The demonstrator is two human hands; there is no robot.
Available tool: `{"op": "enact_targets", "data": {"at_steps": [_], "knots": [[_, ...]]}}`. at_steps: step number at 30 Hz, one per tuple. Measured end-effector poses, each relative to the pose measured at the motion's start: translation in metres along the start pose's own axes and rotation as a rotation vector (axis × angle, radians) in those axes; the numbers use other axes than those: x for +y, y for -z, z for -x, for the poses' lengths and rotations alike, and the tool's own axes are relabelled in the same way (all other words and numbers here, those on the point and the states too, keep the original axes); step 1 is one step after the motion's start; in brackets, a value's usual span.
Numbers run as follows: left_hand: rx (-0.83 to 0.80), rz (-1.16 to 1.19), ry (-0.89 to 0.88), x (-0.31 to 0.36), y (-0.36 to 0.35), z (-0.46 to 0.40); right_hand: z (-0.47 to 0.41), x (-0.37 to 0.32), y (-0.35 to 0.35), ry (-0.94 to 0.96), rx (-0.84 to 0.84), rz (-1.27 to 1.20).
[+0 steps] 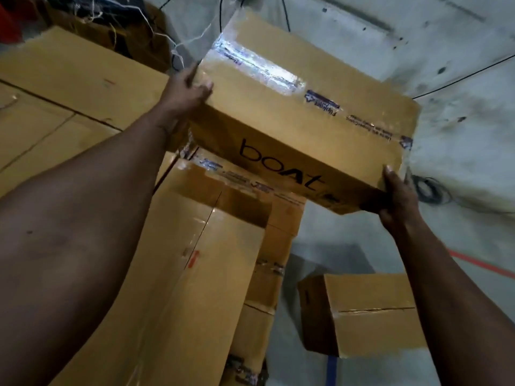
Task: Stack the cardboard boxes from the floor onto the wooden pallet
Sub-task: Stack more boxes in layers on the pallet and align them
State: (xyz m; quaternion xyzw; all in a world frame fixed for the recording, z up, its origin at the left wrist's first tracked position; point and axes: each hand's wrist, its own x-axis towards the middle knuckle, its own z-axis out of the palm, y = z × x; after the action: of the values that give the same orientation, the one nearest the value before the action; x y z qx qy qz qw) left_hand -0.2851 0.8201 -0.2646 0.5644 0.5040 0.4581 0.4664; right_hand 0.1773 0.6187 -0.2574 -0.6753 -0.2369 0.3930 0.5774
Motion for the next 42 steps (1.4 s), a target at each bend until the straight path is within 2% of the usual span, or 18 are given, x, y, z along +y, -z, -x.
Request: {"op": "enact_targets", "data": {"at_steps": [5,8,12,15,20,24,29,33,37,40,42], "knots": [[-0.027,-0.016,0.068,-0.093,0.000,0.023,-0.033,0.060,-0.013,0.042,-0.067,0.144],[-0.064,-0.120,0.115,-0.134,0.003,0.019,-0.051,0.099,-0.022,0.047,-0.108,0.202],[-0.027,-0.803,0.051,-0.160,-0.005,0.010,-0.066,0.154,-0.029,0.022,-0.124,0.232],[0.017,-1.016,0.051,-0.162,-0.017,0.011,-0.069,0.173,-0.029,-0.005,-0.041,0.226],[0.225,-1.176,0.066,-0.161,-0.037,0.029,-0.070,0.163,-0.044,-0.031,-0.056,0.294],[0.282,-1.176,0.176,-0.163,-0.041,0.029,-0.058,0.162,-0.073,-0.006,-0.062,0.259],[0.252,-1.202,0.154,-0.166,-0.038,0.027,-0.056,0.157,-0.071,-0.049,-0.068,0.290],[0.230,-1.204,0.148,-0.165,-0.036,0.027,-0.060,0.150,-0.068,-0.070,-0.099,0.492],[0.181,-1.283,0.204,-0.161,-0.037,0.023,-0.061,0.150,-0.090,-0.109,0.025,0.789],[0.147,-1.338,0.249,-0.154,-0.036,0.025,-0.041,0.151,-0.108,-0.177,0.128,0.900],[0.138,-1.367,0.252,-0.154,-0.037,0.028,-0.029,0.157,-0.109,-0.156,0.136,0.943]]}}
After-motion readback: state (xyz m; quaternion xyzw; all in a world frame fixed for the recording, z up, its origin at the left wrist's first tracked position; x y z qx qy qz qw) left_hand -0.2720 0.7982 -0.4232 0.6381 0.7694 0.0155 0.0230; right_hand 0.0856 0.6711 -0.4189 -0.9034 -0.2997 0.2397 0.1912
